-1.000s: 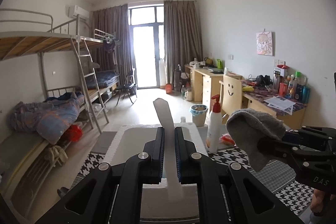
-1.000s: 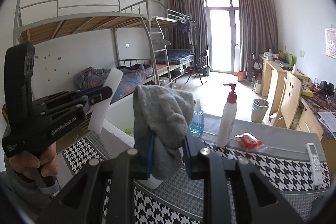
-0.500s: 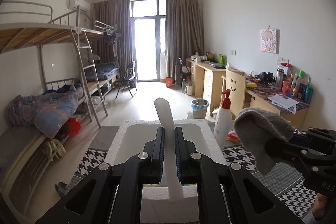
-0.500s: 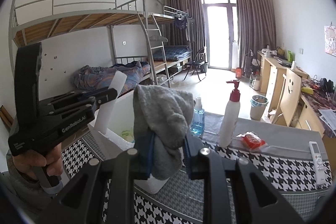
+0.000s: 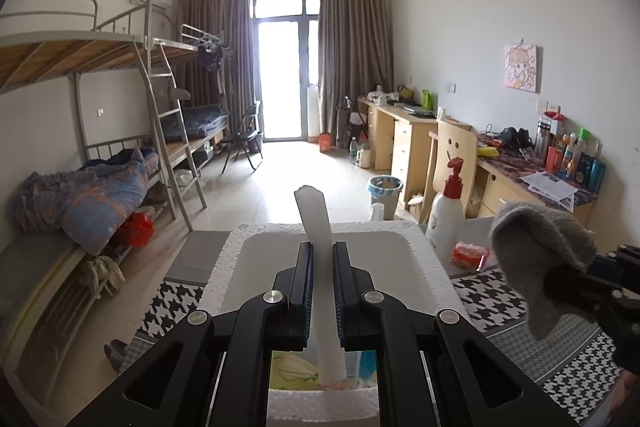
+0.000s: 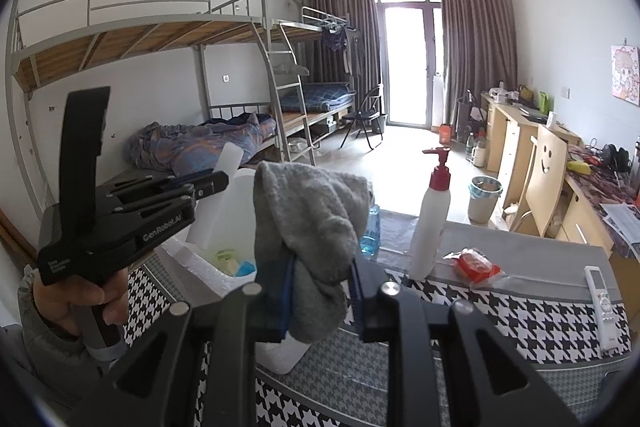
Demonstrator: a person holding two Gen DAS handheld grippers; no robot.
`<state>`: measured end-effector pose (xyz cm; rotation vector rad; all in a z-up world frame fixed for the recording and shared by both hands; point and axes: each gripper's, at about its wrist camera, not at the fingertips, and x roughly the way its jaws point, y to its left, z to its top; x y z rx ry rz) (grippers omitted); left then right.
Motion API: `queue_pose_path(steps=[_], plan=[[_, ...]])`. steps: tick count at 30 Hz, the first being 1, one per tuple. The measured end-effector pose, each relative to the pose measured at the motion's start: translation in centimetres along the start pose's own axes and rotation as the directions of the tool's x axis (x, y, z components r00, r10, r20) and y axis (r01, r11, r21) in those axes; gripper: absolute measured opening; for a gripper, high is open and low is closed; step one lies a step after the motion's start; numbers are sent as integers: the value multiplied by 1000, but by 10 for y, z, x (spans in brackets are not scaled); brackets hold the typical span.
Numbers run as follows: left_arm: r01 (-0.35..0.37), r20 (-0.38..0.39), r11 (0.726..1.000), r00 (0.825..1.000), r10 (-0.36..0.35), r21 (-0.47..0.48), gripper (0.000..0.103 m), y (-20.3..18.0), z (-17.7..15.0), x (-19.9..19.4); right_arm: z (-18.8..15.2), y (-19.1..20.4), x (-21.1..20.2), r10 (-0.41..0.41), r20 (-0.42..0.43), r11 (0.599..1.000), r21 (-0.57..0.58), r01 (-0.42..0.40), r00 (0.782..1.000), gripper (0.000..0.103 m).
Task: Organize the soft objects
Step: 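Open the left tool to drop the foam roll into the foam box, then lower the grey sock into the foam box and open the right tool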
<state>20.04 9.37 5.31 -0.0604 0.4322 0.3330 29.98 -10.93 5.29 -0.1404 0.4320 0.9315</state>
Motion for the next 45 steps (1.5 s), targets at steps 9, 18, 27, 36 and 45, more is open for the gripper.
queue_pose_path(steps=[9,18,27,36,45], plan=[[-3,-34,1000,999,4,11,10,0,-1,13,1,-4,3,-13,-7,1000,7,13,1000,28],[-17,-42,1000,999,18,23,65,-1,-4,16,1,-5,4,-19,-8,1000,9,20,1000,28],[-21,5,1000,1000,21,-2,89,2,-5,4,2,-2,5,-14,-12,1000,6,14,1000,28],[-50,43,998,998,51,-29,99,16,-5,-11,8,10,11,4,-19,1000,-14,-5,1000,28],[-91,84,995,992,95,-46,101,31,-6,-32,12,21,19,22,-25,999,-27,-22,999,28]])
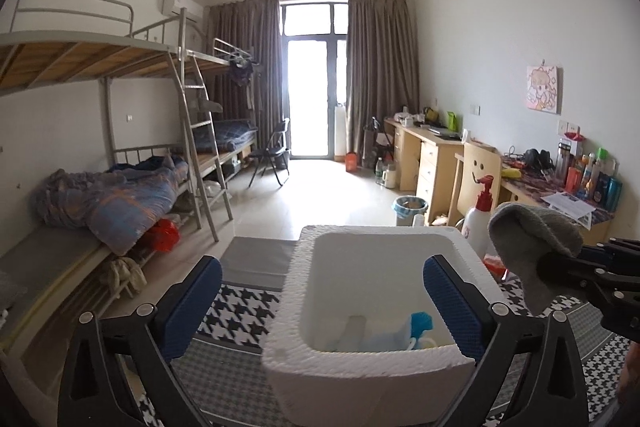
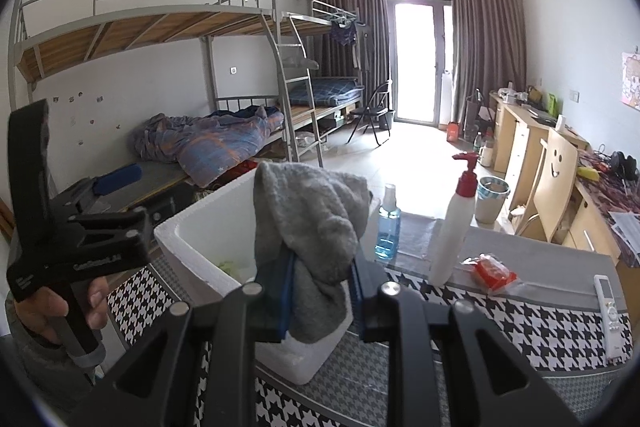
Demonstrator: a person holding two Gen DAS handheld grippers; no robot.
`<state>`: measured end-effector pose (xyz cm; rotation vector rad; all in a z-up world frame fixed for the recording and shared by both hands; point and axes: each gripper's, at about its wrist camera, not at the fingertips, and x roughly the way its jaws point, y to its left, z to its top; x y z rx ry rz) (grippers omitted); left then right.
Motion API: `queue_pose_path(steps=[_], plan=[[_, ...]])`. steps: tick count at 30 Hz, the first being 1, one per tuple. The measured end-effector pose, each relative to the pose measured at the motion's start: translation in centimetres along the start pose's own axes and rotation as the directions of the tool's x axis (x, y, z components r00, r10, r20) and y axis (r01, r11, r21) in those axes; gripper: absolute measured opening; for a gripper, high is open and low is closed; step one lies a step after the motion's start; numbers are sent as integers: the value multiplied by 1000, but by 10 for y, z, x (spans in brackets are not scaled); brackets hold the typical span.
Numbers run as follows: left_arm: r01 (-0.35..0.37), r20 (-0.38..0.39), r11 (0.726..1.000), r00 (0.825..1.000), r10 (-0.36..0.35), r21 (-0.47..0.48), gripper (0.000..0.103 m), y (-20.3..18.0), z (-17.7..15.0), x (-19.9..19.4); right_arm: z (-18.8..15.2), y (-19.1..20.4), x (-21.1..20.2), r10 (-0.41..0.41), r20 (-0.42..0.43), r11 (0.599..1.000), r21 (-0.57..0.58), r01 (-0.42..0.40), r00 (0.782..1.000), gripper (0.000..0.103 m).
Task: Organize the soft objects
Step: 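Lower the grey sock into the foam box and open the right tool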
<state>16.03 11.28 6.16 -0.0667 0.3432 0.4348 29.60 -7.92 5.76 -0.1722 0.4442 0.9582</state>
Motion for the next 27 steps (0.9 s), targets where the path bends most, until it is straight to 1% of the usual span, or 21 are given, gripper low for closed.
queue_pose_path(steps=[7,13,21,27], plan=[[-33,36,999,999,34,-10,102,15,-5,-11,6,8,7,12,-3,1000,-11,-12,1000,28],[-51,45,999,998,51,-12,102,28,-8,-19,10,14,19,20,-15,1000,-7,-20,1000,28],[-74,27,997,997,75,-30,102,43,-19,-17,12,17,29,30,-34,1000,-6,-30,999,28],[-86,29,995,996,87,-43,102,54,-26,-20,17,25,38,36,-47,999,-8,-36,998,28]])
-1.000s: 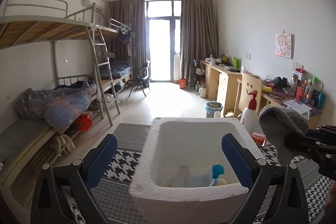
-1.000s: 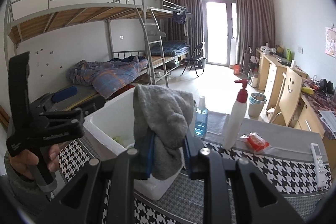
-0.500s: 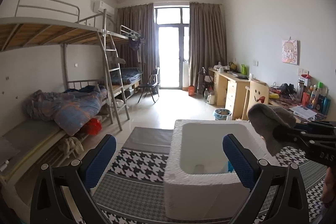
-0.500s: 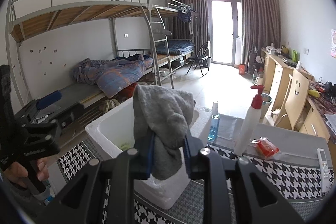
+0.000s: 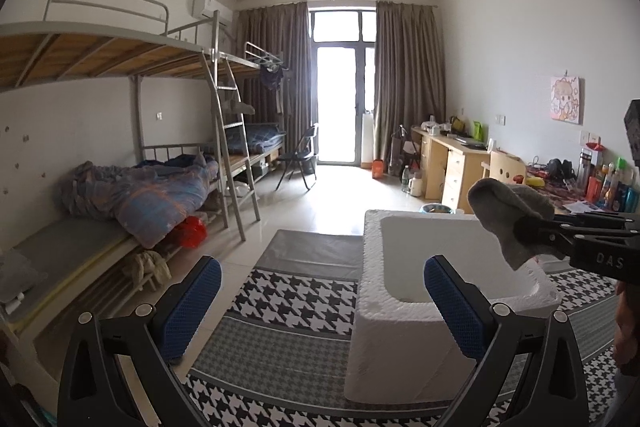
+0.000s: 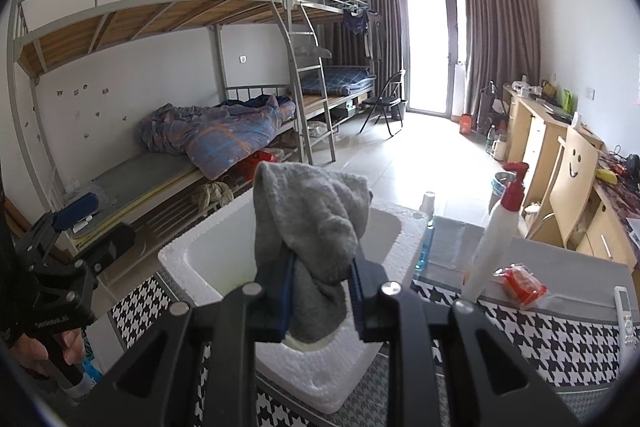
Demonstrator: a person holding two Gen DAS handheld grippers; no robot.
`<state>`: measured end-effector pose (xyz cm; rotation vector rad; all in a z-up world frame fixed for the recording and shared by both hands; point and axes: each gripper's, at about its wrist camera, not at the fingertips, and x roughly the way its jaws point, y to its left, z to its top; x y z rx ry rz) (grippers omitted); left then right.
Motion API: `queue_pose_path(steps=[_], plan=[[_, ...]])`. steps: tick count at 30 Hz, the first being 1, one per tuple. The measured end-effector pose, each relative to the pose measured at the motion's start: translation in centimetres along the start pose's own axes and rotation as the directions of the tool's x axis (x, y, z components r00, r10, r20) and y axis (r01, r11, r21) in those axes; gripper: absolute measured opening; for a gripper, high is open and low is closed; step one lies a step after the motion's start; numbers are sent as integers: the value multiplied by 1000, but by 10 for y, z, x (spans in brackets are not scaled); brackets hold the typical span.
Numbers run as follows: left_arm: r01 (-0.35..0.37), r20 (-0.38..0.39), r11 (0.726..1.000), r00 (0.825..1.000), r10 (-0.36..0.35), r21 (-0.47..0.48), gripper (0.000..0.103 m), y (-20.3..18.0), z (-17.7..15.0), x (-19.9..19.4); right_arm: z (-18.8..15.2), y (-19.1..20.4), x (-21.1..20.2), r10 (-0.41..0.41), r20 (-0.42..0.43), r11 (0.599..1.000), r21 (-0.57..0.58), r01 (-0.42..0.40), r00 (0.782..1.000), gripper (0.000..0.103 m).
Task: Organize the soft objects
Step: 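Lower the grey sock into the foam box and open the right tool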
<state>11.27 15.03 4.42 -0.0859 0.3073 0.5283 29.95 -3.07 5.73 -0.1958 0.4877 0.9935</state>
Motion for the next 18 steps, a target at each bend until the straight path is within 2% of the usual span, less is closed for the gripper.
queue_pose_path(steps=[13,16,18], plan=[[-11,-4,1000,1000,11,-11,102,9,-8,-2,3,5,27,-11,-48,1000,-2,11,999,28],[-8,-5,1000,1000,8,-15,102,11,-10,-4,3,5,30,-4,-61,1000,3,5,998,39],[-7,-5,1000,1000,7,-14,102,11,-11,-5,3,6,30,-1,-58,1000,-1,1,998,55]])
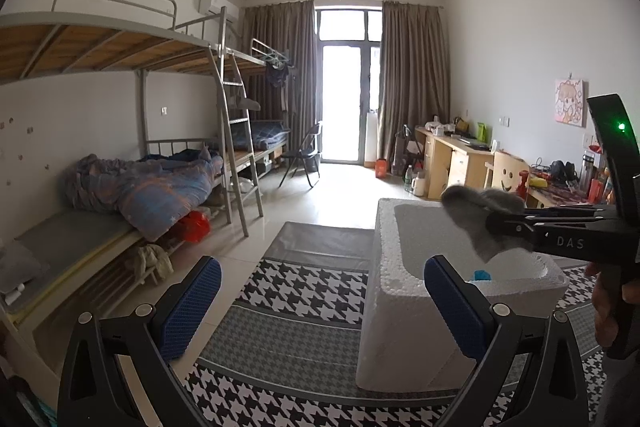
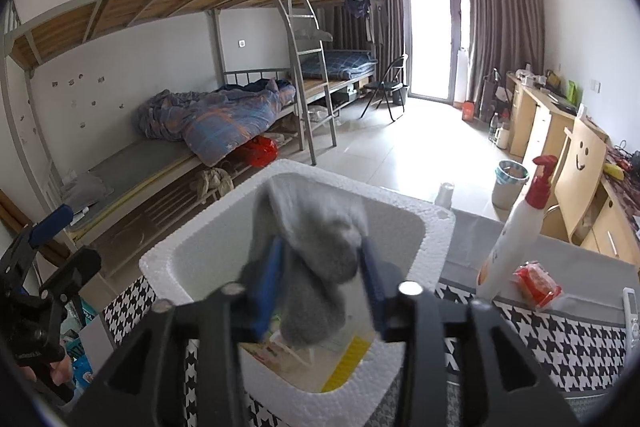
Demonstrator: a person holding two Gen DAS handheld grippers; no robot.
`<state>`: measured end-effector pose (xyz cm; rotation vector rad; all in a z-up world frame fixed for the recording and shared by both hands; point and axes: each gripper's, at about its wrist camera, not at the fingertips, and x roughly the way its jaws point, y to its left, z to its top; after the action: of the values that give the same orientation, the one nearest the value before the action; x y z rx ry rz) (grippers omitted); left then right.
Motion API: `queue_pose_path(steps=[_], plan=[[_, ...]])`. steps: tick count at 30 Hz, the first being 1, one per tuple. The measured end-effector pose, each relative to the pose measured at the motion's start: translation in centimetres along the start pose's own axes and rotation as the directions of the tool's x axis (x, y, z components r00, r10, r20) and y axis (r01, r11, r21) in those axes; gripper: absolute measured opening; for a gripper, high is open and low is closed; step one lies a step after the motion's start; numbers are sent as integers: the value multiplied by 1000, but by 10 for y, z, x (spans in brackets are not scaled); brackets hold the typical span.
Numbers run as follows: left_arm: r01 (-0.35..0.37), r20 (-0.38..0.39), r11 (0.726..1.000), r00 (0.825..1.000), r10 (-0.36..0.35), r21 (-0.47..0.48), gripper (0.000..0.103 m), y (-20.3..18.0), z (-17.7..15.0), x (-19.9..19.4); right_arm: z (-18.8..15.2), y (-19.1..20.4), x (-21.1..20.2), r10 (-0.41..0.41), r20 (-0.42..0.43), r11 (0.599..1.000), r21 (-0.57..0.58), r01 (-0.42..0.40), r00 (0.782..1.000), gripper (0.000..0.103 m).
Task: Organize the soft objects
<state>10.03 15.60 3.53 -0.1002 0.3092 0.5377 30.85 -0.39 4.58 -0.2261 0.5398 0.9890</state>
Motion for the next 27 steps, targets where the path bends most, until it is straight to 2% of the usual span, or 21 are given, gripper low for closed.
queue_pose_path(steps=[3,8,12,27], plan=[[0,1,1000,1000,0,6,102,1,-1,-1,-2,2,-4,-20,10,1000,-13,20,1000,71],[8,3,1000,1000,-8,6,102,3,-1,-3,-5,4,-13,-21,30,999,-30,22,999,73],[15,1,1000,1000,-15,5,102,1,0,-6,-8,3,-24,-32,56,999,-28,34,998,80],[64,36,997,997,-65,30,102,-30,10,-33,-16,-7,-67,-48,142,999,4,48,989,83]])
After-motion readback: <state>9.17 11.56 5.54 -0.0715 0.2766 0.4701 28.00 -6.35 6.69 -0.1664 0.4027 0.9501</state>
